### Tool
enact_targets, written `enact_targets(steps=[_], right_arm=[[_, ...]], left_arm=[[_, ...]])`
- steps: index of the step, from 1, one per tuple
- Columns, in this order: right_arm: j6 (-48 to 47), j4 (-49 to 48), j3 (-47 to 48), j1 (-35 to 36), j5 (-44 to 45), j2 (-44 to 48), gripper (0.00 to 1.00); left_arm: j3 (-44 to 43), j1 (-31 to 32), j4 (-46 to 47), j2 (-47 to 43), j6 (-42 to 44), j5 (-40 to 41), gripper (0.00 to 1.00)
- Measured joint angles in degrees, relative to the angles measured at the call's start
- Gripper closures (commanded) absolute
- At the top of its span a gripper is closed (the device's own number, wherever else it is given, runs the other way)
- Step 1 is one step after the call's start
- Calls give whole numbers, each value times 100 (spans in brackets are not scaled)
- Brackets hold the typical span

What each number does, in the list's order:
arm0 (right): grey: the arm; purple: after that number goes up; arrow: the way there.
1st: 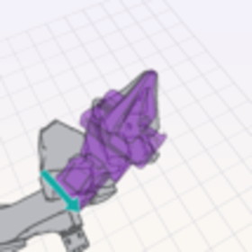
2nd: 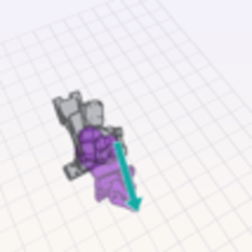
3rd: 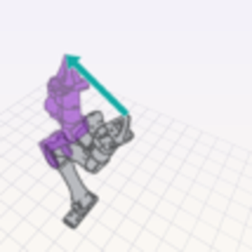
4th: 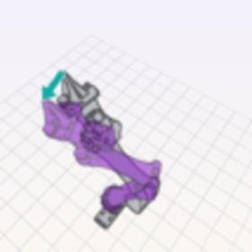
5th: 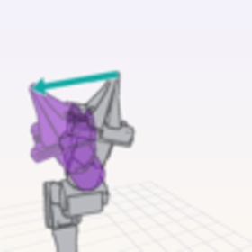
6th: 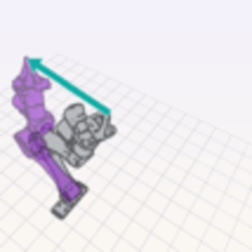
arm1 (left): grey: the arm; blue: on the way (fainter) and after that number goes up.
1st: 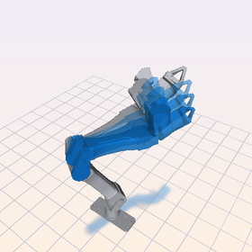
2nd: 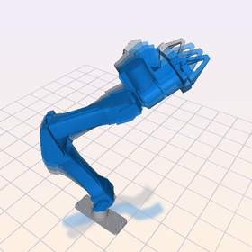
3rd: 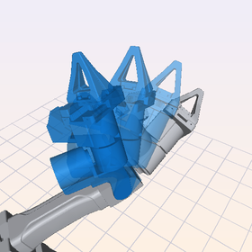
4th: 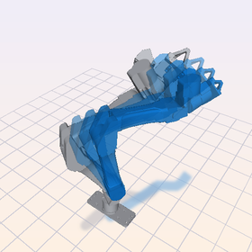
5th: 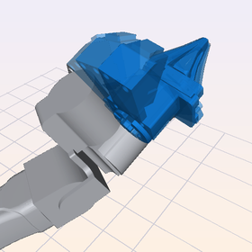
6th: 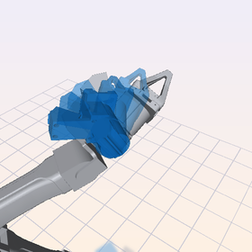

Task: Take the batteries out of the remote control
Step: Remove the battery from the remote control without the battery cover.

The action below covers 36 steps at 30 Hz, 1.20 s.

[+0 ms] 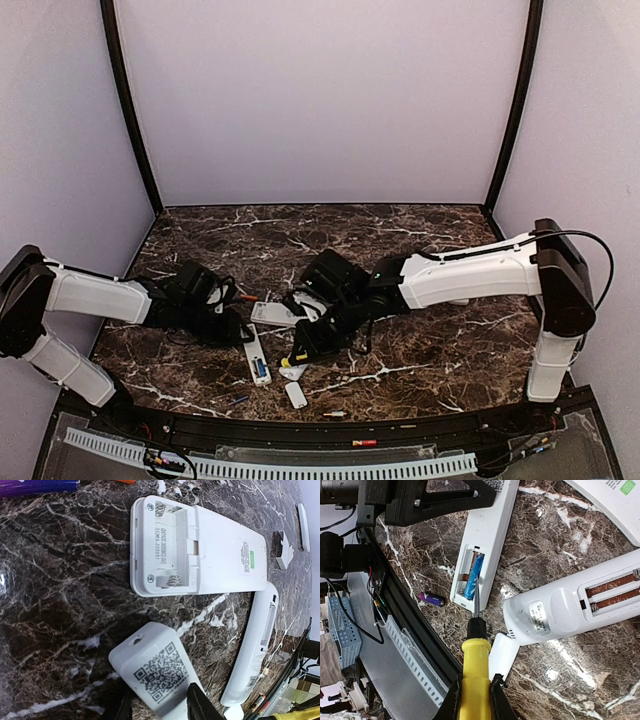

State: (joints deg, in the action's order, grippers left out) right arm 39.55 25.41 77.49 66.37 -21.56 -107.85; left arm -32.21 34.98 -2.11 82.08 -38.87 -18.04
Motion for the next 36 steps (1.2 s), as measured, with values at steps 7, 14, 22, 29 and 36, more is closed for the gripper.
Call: enact_targets(steps=[7, 14, 22, 29, 36], right_arm=[[214, -409, -170, -85, -339, 15, 100], [280, -887, -173, -2, -299, 52, 100], [203, 26, 190, 238, 610, 164, 100], [94, 634, 761, 446, 1043, -46, 100], [28, 848, 793, 450, 1102, -297, 100]], left_arm=[[55, 7, 160, -2, -35, -24, 64], [109, 13, 243, -15, -52, -35, 64], [184, 17, 203, -140, -81, -35, 64], [199, 22, 199, -155, -81, -37, 64], [201, 24, 210, -155, -83, -63, 64]])
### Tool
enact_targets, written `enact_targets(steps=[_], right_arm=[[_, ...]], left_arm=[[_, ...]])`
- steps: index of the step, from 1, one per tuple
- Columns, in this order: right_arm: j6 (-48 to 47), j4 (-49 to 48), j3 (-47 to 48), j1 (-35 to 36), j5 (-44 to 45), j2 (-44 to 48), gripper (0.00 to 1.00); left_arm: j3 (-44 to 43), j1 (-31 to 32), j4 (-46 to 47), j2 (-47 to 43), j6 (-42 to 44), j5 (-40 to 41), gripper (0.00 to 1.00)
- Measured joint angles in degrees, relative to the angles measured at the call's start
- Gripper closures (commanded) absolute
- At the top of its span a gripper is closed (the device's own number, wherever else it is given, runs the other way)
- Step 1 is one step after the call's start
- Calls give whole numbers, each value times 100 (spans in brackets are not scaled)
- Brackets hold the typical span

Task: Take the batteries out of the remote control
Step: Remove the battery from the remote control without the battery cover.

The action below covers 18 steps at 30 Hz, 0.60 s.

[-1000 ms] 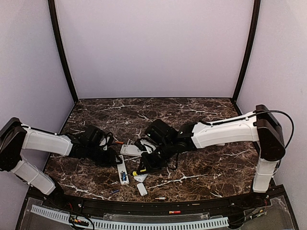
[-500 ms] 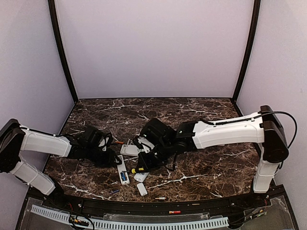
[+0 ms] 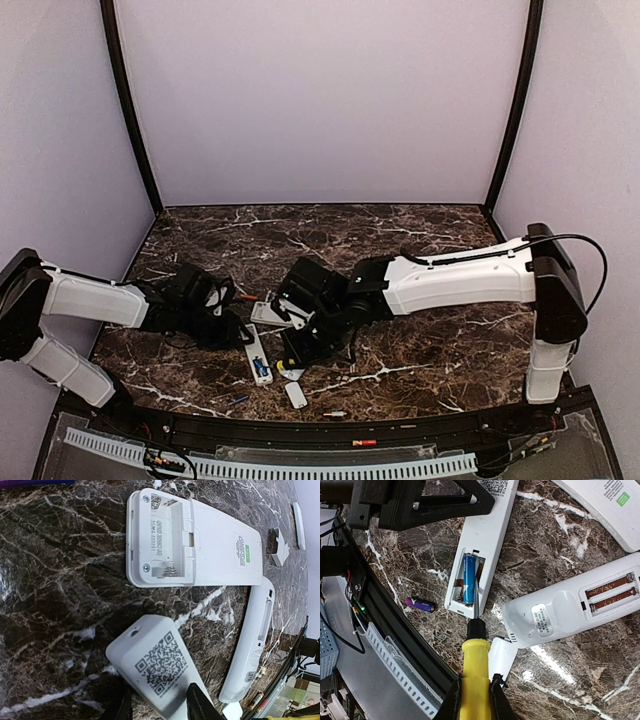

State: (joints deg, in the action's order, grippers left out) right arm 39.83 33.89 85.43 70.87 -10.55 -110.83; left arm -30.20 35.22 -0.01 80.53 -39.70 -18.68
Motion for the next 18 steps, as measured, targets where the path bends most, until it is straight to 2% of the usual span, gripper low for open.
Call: enact_targets(steps=[10, 18], right_arm=[[28, -358, -232, -35, -271, 26, 100], [254, -1290, -973, -367, -975, 232, 100]], left_arm=[[52, 2, 74, 0, -79, -46, 66], [111, 2, 190, -2, -175, -81, 67]])
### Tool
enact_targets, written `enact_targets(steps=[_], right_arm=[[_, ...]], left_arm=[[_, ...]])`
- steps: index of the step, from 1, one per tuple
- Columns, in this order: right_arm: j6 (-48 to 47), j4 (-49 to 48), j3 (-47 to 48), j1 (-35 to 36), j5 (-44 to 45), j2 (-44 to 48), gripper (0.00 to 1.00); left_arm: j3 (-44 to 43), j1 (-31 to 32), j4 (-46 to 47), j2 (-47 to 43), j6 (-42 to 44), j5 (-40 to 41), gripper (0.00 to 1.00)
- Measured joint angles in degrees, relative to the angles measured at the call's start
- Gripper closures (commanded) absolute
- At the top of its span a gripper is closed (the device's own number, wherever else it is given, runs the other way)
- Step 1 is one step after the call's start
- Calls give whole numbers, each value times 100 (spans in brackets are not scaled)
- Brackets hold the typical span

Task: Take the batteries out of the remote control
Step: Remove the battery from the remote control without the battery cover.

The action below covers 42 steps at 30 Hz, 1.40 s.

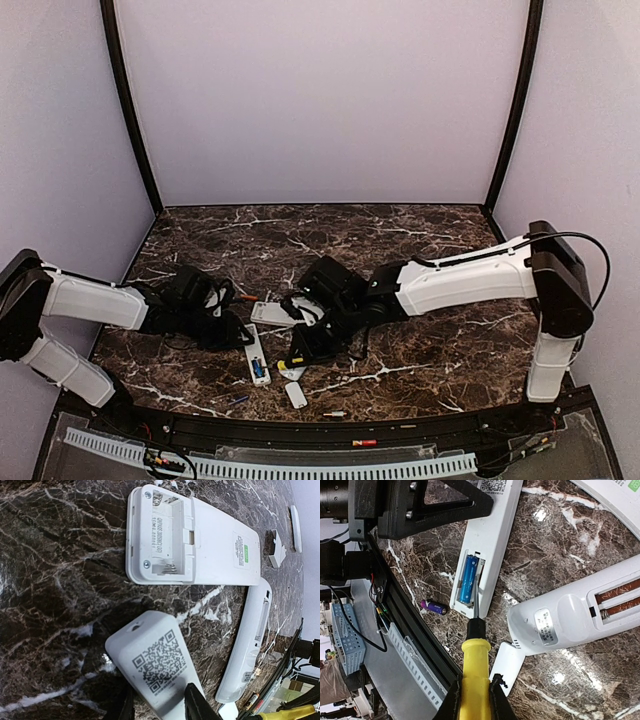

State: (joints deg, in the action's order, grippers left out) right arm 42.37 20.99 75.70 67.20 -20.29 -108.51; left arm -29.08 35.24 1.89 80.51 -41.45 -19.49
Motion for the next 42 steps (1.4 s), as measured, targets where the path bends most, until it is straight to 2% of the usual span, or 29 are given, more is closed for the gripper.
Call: enact_targets(steps=[18, 27, 39, 42], right_arm=[[251, -949, -385, -195, -844, -55, 100], [251, -922, -367, -195, -787, -74, 100], [101, -487, -66, -192, -85, -87, 100], [79, -431, -31, -186, -39, -94, 100]], left_arm=[[26, 0, 72, 11, -83, -63, 67], [26, 0, 72, 11, -83, -66, 67], [28, 0, 81, 11, -83, -66, 67], [28, 0, 79, 11, -83, -61, 62]])
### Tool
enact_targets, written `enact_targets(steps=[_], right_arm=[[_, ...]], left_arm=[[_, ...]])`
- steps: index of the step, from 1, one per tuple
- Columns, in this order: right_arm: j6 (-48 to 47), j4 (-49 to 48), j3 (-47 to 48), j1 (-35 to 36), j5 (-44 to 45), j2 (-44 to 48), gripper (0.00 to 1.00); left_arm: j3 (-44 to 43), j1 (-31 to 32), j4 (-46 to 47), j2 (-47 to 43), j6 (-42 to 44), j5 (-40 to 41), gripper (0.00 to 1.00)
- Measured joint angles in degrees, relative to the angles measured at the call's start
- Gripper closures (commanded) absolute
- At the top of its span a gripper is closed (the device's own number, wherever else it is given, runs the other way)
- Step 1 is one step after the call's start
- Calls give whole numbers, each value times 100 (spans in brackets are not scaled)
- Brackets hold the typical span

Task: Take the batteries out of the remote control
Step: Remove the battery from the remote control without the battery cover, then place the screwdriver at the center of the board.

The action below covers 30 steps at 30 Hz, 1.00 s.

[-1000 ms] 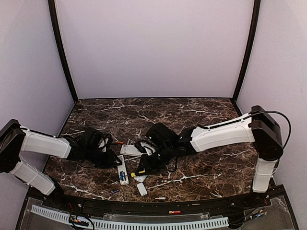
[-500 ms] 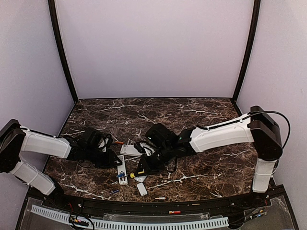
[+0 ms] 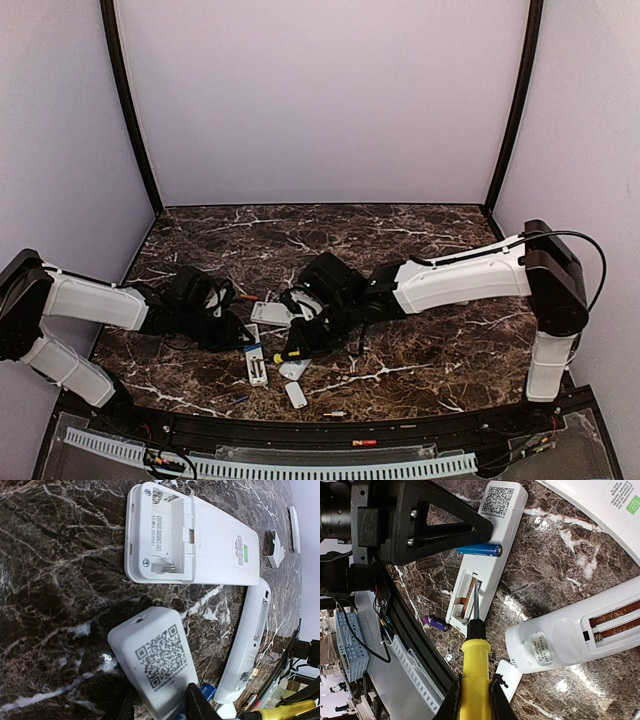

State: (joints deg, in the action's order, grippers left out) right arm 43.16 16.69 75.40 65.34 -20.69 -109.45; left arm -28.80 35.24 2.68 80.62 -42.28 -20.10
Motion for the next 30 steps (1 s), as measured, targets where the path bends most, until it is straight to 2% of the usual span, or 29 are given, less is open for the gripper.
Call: enact_targets(steps=[3, 9, 13, 20, 30], right_arm=[[-26, 17, 2, 2, 28, 0, 100], [-46, 15, 2, 2, 42, 2, 100], [-46, 17, 2, 2, 61, 33, 100], [-61, -9, 4, 2, 149, 144, 100], [-79, 7, 85, 2, 278, 133, 100]], left_arm=[[-4, 0, -17, -15, 17, 20, 56], [-142, 11, -431, -210, 114, 321, 35], [-356, 11, -859, -560, 212, 682, 27], [-713, 11, -1401, -1228, 411, 1167, 21], [-933, 11, -2028, -1681, 560, 1318, 12]])
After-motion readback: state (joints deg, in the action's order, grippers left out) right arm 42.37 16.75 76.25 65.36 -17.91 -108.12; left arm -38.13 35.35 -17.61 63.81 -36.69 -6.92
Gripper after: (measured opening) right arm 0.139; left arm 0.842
